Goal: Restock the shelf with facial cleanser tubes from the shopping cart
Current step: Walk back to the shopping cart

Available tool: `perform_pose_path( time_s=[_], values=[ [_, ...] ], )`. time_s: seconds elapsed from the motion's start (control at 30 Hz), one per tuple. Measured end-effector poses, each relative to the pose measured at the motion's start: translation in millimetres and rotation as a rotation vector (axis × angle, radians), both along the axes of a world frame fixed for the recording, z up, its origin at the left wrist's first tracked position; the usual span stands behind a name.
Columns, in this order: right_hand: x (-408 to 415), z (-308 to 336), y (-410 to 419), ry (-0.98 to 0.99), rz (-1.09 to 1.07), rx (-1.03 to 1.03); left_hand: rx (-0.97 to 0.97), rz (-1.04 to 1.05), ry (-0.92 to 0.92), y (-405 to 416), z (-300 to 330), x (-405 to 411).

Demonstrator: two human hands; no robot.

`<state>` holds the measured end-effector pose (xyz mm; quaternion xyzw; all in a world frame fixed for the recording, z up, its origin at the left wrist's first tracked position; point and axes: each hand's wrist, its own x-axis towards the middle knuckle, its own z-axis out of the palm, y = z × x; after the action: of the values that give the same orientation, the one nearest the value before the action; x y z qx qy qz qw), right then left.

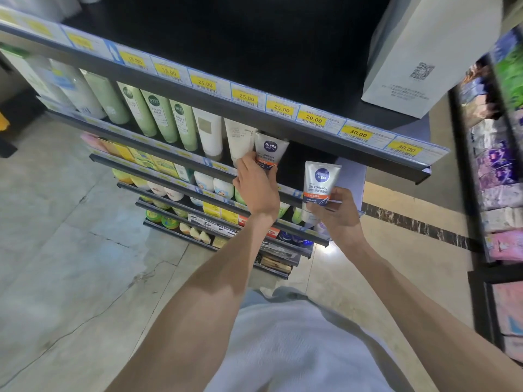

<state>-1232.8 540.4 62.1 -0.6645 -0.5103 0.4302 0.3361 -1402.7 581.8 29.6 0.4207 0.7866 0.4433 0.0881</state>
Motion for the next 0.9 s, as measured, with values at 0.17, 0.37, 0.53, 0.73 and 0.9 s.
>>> perform_pose_path(
  time_s=[0.17, 0.37, 0.53, 0.73, 0.9],
  values=[
    [-1.2, 2.5, 0.0, 0.0, -0.004, -0.012, -0.032, 0.009, 0.039, 2.0, -1.5, -0.3],
    [-2.0, 2.6, 0.7, -0.001, 0.001, -0.019, -0.03, -0.012, 0.038, 2.2, -2.5, -0.1],
    [-3.0, 2.9, 2.1, -0.01, -0.014, -0.031, 0.121, 0.053, 0.045, -5.7, -0.9, -17.7],
    [-4.4, 1.1, 4.0, -0.008, -0.035, -0.034, -0.006, 0.171, 0.1, 6.0, -3.2, -47.8],
    [-4.1, 0.1, 5.5, 0.005, -0.043, -0.032, -0.074, 0.176, 0.127, 13.1, -2.1, -50.7]
  ],
)
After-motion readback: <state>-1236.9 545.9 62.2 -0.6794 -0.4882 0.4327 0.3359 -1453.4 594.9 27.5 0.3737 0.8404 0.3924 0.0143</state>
